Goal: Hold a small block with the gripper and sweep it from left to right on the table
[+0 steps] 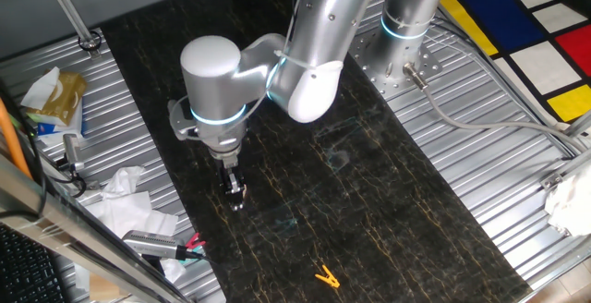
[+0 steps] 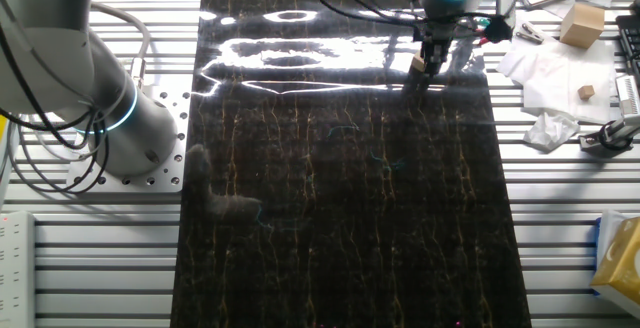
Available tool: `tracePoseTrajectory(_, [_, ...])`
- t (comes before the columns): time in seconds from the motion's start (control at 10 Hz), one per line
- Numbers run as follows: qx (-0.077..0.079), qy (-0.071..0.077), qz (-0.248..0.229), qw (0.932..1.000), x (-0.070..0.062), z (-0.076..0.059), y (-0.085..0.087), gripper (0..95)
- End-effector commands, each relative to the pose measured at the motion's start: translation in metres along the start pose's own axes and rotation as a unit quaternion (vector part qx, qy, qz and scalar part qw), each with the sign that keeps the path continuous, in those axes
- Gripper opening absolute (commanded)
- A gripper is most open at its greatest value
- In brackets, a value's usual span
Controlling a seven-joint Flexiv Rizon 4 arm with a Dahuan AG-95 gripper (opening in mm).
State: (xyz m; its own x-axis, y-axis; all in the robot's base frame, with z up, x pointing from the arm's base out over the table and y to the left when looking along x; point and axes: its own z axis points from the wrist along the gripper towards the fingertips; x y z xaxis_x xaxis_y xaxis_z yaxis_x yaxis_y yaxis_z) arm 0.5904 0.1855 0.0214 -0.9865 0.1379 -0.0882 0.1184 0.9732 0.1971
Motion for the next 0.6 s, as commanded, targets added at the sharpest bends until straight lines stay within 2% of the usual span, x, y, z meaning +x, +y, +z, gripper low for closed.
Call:
tracePoseTrajectory(0.1, [0.000,0.003,-0.001,1.0000,-0.0003,-0.0028,0.0046,57.0])
tracePoseTrajectory(0.6, [-0.003,0.002,0.008,1.0000,-0.0040,-0.0033,0.0144,57.0])
